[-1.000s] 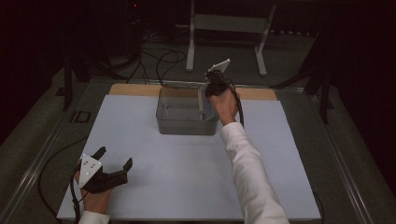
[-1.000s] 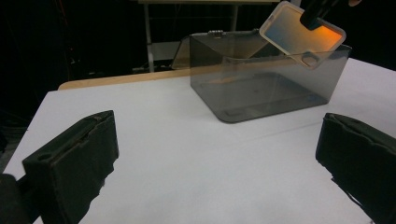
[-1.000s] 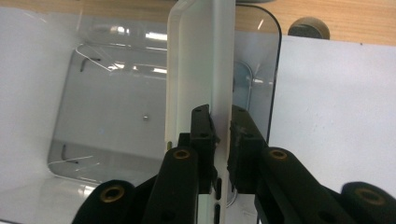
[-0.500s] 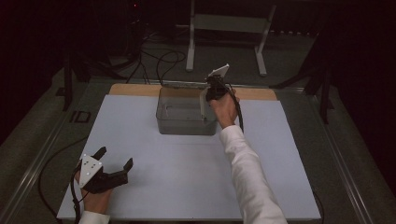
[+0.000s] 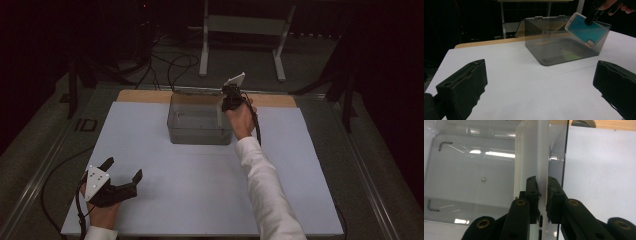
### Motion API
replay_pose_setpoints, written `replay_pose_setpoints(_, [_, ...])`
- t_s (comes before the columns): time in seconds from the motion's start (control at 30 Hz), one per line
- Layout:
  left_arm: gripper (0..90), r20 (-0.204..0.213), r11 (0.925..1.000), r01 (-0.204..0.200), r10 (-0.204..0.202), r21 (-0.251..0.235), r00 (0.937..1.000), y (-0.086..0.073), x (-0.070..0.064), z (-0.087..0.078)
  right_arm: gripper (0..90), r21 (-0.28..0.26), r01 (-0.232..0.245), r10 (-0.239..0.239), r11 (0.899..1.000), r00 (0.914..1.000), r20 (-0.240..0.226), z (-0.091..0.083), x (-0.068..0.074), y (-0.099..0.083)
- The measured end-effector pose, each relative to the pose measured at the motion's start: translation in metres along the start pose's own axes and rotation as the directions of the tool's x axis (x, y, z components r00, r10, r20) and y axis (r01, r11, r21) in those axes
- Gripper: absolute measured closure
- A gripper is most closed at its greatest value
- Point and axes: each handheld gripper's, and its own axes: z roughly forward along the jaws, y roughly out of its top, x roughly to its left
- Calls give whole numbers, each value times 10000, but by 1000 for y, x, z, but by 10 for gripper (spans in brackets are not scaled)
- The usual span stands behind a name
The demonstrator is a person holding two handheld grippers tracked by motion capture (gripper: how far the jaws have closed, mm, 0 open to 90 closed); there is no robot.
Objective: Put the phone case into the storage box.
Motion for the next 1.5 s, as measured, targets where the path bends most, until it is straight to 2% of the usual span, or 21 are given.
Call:
replay_pose_setpoints(0.2, [2, -6, 10000, -21, 21, 7, 10000, 0, 0, 0, 815, -26, -17, 17, 10000, 10000, 71, 0, 1, 0])
replay_pose_setpoints(0.4, [2, -6, 10000, 2, -2, 0, 10000, 0, 0, 0, 816, -300, 3, -2, 9995, 10000, 57, -3, 5, -1])
replay_pose_setpoints(0.67, [2, 2, 10000, 0, 0, 5, 10000, 0, 0, 0, 815, -238, 71, -71, 9997, 10000, -12, 0, 6, -1])
replay_pose_setpoints(1.03, [2, -2, 10000, -8, 8, 8, 10000, 0, 0, 0, 810, -69, -83, 82, 9999, 9999, -74, 9, 3, -5])
replay_pose_setpoints(1.23, [2, 7, 10000, -22, 22, 17, 10000, 0, 0, 0, 811, -107, -78, 79, 9999, 9999, 85, 11, 5, -5])
replay_pose_setpoints(1.5, [2, 13, 10000, -31, 31, 19, 10000, 0, 0, 0, 807, -108, -58, 58, 9999, 10000, 4, 12, 8, -6])
